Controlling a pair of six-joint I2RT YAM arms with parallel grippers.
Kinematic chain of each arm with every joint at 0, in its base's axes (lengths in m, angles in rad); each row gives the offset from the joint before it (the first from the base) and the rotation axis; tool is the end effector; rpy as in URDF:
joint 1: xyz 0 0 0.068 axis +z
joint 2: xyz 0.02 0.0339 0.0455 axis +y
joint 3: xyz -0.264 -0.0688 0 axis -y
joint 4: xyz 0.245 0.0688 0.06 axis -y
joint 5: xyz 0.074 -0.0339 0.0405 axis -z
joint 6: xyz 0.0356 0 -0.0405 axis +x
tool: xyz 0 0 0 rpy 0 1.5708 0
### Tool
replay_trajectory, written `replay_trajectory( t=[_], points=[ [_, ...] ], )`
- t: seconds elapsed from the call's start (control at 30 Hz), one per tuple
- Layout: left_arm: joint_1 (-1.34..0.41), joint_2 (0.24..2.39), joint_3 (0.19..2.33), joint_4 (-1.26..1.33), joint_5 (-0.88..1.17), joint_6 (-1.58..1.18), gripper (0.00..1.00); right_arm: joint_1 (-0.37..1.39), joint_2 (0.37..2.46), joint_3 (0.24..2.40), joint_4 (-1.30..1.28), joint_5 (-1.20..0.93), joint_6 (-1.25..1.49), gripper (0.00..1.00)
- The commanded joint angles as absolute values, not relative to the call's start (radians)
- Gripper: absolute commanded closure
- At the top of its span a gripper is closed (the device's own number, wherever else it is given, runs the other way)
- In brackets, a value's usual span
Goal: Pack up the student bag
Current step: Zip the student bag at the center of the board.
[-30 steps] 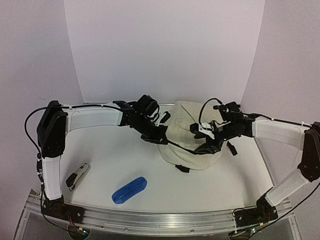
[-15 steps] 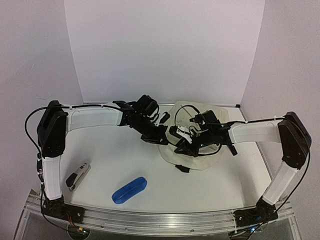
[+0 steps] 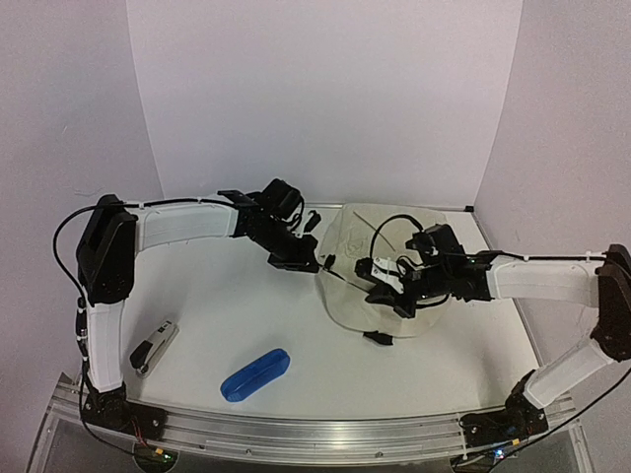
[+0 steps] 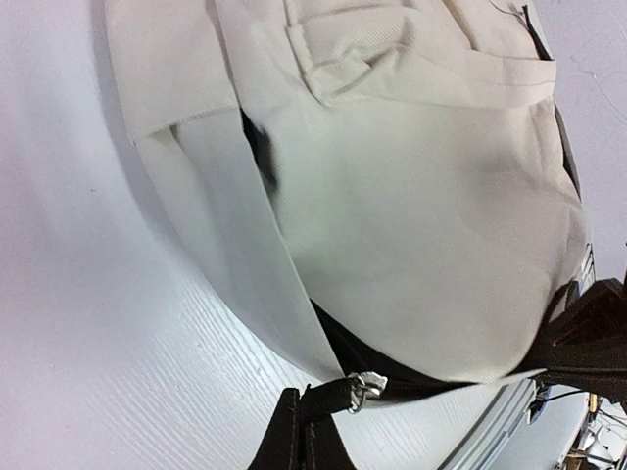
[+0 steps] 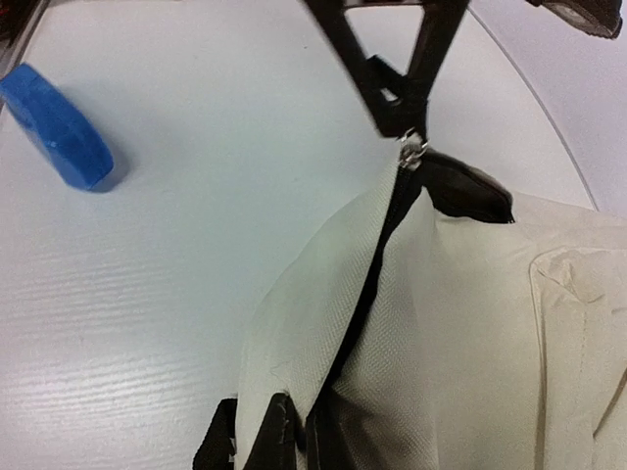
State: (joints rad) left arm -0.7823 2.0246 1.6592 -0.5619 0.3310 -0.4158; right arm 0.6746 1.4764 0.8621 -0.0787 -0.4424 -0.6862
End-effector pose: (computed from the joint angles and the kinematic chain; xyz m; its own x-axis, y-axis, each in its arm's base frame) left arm 0.3115 -0.3258 0.2331 -0.8442 0.3005 -0.4439 0.5072 0.7157 -0.4802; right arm 0.2338 0.2065 0.2163 0.1346 -0.6255 -0.7685 -0.9518 0.1341 -0.2759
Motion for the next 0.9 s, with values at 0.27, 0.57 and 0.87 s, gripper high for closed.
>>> replay_trajectory(
  t=[0.27,0.57,0.87],
  points=[
    [-0.697,2.16,1.85,-0.595,0.166,-0.383,1.0,0.675,1.26,0.653,-0.301,-0.435,-0.984,1.0],
    [-0.665,2.251,1.954,-0.592,0.117,-0.411,1.0,0.675,1.166,0.576,-0.383,-0.426,-1.091,1.0],
    [-0.58,2.338,2.044,-0.572,0.09,-0.553,1.0,0.694,1.282,0.71,-0.353,-0.544,-0.975,1.0]
  ],
)
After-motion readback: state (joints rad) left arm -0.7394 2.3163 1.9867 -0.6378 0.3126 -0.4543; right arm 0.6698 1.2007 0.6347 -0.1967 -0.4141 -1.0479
